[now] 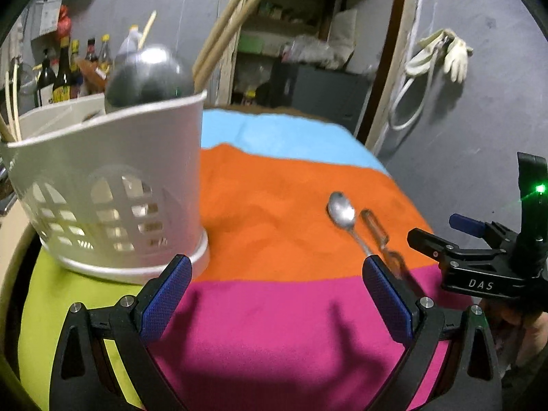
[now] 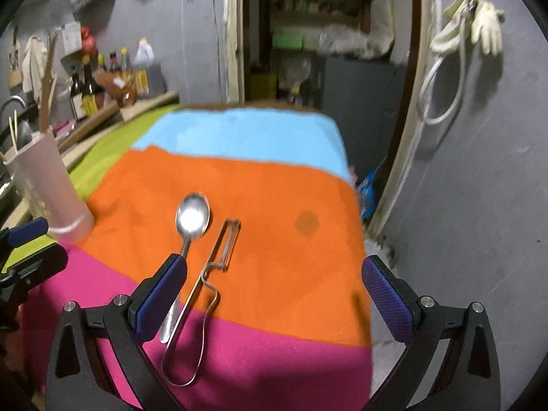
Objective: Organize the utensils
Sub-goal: 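Move the left tool to the small spoon while the right tool approaches the peeler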
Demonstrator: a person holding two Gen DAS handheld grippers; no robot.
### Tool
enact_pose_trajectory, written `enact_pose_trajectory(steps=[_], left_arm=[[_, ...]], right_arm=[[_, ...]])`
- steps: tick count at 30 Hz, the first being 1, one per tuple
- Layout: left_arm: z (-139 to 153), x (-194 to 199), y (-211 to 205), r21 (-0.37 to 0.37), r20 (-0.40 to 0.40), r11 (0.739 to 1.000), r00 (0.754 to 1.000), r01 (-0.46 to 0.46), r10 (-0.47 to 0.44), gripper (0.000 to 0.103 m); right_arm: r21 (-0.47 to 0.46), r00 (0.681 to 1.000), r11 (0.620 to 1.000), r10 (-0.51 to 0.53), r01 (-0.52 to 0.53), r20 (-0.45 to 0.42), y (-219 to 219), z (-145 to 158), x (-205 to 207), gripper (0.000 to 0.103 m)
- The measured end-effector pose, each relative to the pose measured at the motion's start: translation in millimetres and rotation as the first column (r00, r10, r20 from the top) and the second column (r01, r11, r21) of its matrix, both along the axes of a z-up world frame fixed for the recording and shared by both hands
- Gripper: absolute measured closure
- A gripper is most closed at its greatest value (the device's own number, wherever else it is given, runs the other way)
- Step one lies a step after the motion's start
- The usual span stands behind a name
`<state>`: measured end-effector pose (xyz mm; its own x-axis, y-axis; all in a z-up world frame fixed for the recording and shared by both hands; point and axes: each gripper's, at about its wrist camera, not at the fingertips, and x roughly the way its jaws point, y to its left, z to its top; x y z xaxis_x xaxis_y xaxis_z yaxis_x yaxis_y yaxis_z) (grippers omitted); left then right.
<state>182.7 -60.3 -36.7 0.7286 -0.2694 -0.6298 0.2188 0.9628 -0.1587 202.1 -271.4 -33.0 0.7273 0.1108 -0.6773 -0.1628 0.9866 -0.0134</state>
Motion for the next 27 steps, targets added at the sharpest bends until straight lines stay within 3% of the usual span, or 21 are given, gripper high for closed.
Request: enact_pose_trajectory(steps=[8, 16, 22, 27], left_arm=[[-12, 17, 0, 0.03, -0.108, 1.0, 0.994, 0.005, -0.002, 0.006], [-13, 24, -8, 0.044, -0.131, 0.998, 0.99, 0.053, -0.047, 0.006], [-16, 44, -14, 0.003, -0.185, 0.996, 0.978, 0.094, -0.091, 0.023], [-14, 60, -27, -0.019, -0.187, 0.99, 0.972, 0.14, -0.141, 0.044]], right_arm=[[-0.026, 0.993, 0.998, 0.061, -0.064, -0.101, 12, -16, 17, 0.008], [-0.072, 0.986, 0.993, 0.08, -0.091, -0.149, 14, -24, 26, 0.019], [-0.056, 0.982, 0.993, 0.093, -0.103, -0.167, -1, -23, 22, 0.03], [-0.036, 0.983, 0.995, 0.081, -0.088, -0.166, -20, -22, 13, 0.052]])
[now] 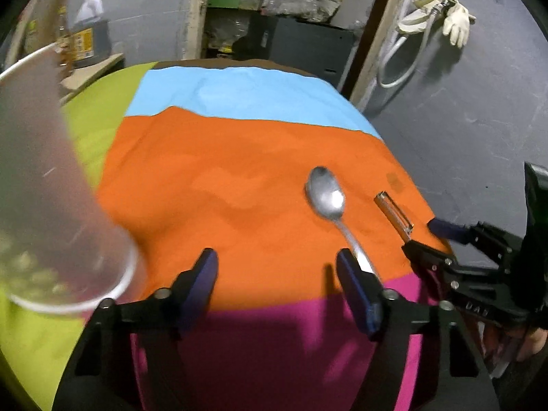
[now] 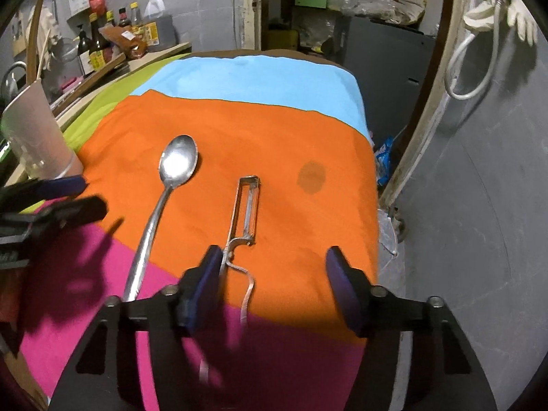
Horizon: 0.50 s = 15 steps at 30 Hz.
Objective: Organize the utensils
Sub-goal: 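Move the left tool to the small spoon while the right tool approaches the peeler, then close the left tool on the small spoon while the right tool grasps the peeler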
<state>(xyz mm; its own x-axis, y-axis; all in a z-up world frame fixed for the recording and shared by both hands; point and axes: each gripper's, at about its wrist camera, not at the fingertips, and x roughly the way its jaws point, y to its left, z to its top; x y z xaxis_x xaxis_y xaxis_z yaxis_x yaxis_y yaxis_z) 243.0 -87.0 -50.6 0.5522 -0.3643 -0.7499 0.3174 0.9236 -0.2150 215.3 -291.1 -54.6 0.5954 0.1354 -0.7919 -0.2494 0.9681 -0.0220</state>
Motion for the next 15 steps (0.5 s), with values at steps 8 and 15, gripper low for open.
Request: enact_pose_trajectory(steps=[8, 15], left_arm=[[-8, 36, -21, -0.017, 0.001, 1.0, 1.0, 0.016, -0.016, 0.077], [-9, 57, -21, -0.081, -0.027, 0.996, 0.999, 0.031, -0.033, 0.087]], right_arm=[[0.026, 1.0, 1.0, 0.009, -0.01, 0.005, 2, 0, 5, 0.068], [0.066, 1.0, 0.998, 0.02, -0.019, -0.016, 10, -2, 24, 0.077]])
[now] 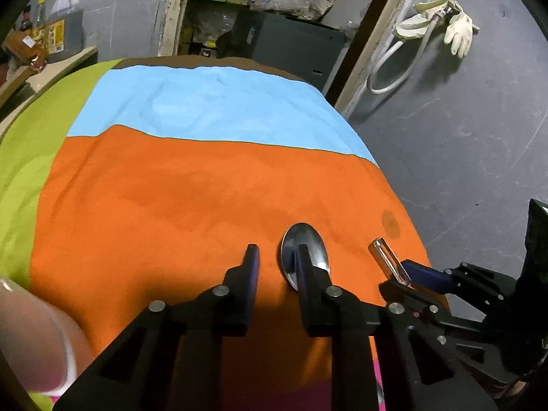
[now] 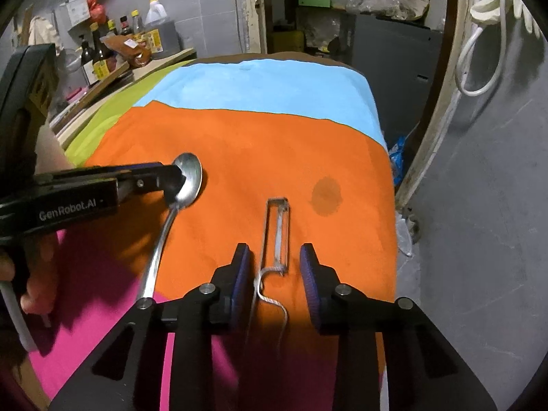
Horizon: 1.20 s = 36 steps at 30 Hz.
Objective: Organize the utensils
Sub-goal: 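Close the left tool on the small spoon while the right tool grasps the peeler, then lift the spoon and peeler and carry them over the white caddy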
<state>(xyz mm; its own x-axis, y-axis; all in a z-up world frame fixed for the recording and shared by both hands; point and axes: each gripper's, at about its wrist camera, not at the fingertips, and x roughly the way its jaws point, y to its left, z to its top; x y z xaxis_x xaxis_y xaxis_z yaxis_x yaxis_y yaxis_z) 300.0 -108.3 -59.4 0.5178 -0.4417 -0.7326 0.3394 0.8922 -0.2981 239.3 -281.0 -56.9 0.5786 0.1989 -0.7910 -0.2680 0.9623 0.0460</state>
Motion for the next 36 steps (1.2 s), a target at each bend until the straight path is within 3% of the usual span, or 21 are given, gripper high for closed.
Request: enact_pose_trajectory(steps=[4, 9, 12, 18, 22, 30, 36], left_arm=[[-1, 2, -1, -0.026, -0.017, 0.999, 1.0, 0.02, -0.02, 0.096], [3, -2, -6, -0.024, -0.002, 0.999, 1.0, 0.029, -0.029, 0.101], [10, -10, -6, -0.016, 0.037, 0.999, 0.999, 0.028, -0.028, 0.102], [37, -38, -5, 0.03, 0.205, 0.999, 0.978, 0.028, -0.033, 0.103], [55, -61, 4, 0.05, 0.326, 0.999, 0.945, 0.015, -0.031, 0.103], [74, -82, 28, 0.007, 0.425, 0.999, 0.904, -0.047, 0.039, 0.103], [89, -99, 47, -0.032, 0.485, 0.995, 0.87, -0.09, 0.094, 0.103]], right_arm=[[0.009, 1.0, 1.0, -0.002, 0.002, -0.005, 3, -1, 5, 0.08], [0.022, 1.0, 1.0, -0.008, 0.009, -0.015, 3, -1, 9, 0.081], [0.012, 1.0, 1.0, -0.024, 0.024, -0.003, 3, -1, 7, 0.092], [0.084, 0.998, 0.995, -0.054, 0.052, 0.018, -2, 4, -1, 0.093], [0.114, 0.991, 0.992, -0.072, 0.059, 0.114, 0, 19, -18, 0.093], [0.188, 0.927, 0.978, -0.15, 0.088, 0.344, 12, 46, -53, 0.093], [0.195, 0.839, 0.976, -0.185, 0.096, 0.511, 29, 68, -73, 0.093]])
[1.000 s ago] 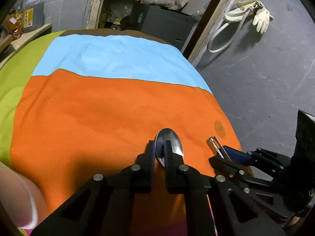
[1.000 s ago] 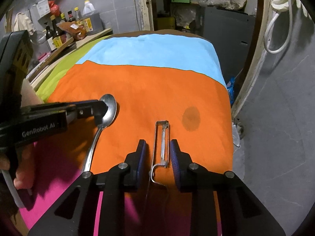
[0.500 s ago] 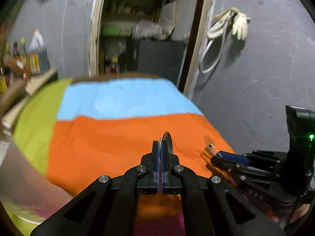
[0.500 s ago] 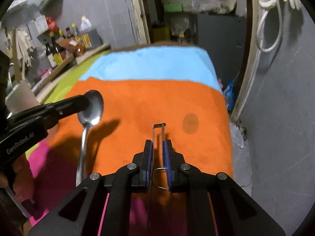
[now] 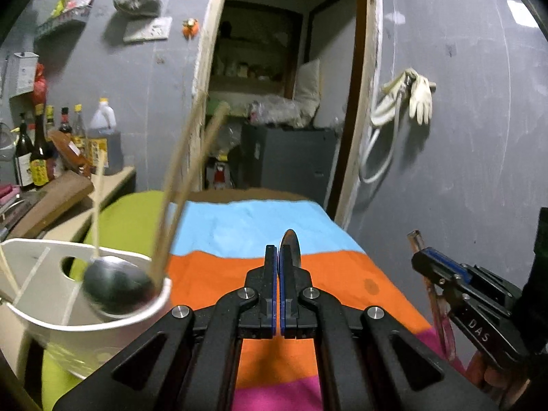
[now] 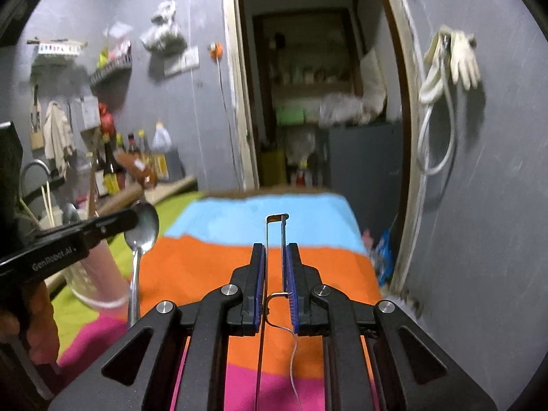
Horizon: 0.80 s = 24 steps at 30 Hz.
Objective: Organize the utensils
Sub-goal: 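Lift the spoon and peeler and carry them over the white caddy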
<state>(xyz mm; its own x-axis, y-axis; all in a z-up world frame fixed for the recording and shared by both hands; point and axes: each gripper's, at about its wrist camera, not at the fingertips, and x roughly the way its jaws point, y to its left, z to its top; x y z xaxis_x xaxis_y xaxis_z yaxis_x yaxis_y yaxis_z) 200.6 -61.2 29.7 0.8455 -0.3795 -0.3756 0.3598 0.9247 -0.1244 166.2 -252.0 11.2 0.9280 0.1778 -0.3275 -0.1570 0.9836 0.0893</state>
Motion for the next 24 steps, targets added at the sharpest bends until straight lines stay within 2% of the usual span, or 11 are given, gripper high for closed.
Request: enact_pose_trajectory(steps=[5, 11, 18, 24], left_arm=[[18, -11, 11, -0.018, 0.062, 0.999, 0.997, -0.04, 0.041, 0.103], [40, -20, 29, -0.037, 0.101, 0.992, 0.987, -0.119, 0.123, 0.103], [60, -32, 61, -0.035, 0.174, 0.981, 0.966, -0.19, 0.193, 0.103], [76, -44, 99, -0.014, 0.233, 0.96, 0.933, -0.278, 0.274, 0.103]], right_arm=[[-0.018, 0.99, 1.0, -0.021, 0.024, 0.139, 14, 19, -15, 0.093], [-0.01, 0.959, 0.999, -0.042, 0.046, 0.282, 34, 39, -27, 0.093], [0.009, 0.934, 1.0, -0.019, 0.017, 0.357, 57, 53, -31, 0.093], [0.027, 0.916, 0.998, 0.034, -0.049, 0.399, 88, 66, -26, 0.093]])
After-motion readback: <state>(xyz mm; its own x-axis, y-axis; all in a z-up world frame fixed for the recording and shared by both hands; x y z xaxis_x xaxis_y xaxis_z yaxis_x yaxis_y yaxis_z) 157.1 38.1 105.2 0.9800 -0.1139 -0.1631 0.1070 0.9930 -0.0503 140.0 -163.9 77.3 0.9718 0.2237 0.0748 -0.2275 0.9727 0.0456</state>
